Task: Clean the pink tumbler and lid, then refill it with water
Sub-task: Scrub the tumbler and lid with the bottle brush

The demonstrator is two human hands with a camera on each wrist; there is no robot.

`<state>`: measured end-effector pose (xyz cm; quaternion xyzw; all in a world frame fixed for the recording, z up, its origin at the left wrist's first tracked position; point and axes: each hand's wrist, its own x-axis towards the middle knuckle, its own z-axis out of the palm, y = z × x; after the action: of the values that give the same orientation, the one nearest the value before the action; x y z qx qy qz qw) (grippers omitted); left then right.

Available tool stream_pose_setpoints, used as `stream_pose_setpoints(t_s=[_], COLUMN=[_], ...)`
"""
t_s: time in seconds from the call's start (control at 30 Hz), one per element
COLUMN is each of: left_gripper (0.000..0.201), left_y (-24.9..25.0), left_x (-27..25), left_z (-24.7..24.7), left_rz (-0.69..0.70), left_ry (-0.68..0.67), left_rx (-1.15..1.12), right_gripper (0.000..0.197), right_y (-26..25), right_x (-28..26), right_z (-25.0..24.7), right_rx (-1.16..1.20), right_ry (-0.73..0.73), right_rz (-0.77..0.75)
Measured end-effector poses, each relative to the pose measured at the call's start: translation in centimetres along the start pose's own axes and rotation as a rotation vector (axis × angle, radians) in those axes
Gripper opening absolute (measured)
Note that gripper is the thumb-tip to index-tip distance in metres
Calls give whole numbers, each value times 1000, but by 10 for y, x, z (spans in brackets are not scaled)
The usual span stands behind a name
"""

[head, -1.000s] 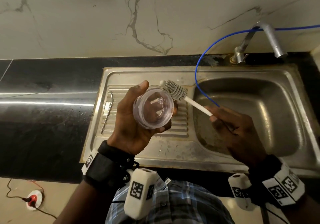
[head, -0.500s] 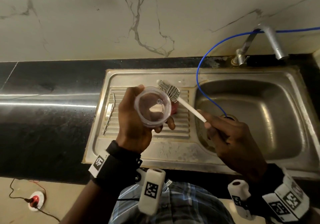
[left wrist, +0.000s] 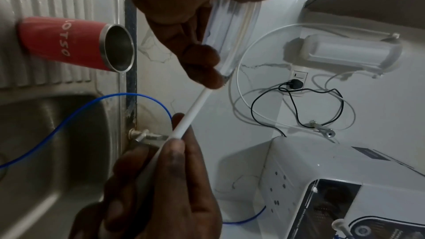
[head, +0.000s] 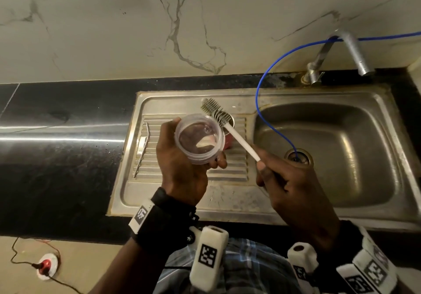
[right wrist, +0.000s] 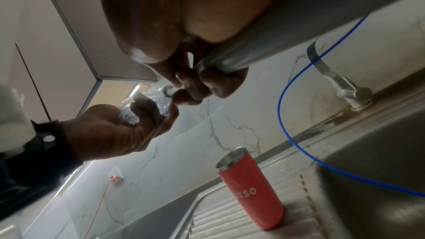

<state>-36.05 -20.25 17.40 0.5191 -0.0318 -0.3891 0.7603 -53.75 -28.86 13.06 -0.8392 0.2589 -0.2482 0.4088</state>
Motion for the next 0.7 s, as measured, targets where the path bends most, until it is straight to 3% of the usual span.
stream_pose_setpoints(t_s=[0.3,0.5,0.7], left_gripper=[45,60,43], left_y=[20,15,34], left_x=[13,2,7], left_z=[-4,1,-7], left_rz=[6,-205,-376], left_ry=[79,-8,-80], left_rx=[-59,0,-171], right_gripper=[32,32,35], right_y=[2,4,19], right_x=[-12,-6,-16], right_z=[2,7,-1], right_rx=[53,49,100], right_ry=[-45,21,34], right_rz=[1,14,-59])
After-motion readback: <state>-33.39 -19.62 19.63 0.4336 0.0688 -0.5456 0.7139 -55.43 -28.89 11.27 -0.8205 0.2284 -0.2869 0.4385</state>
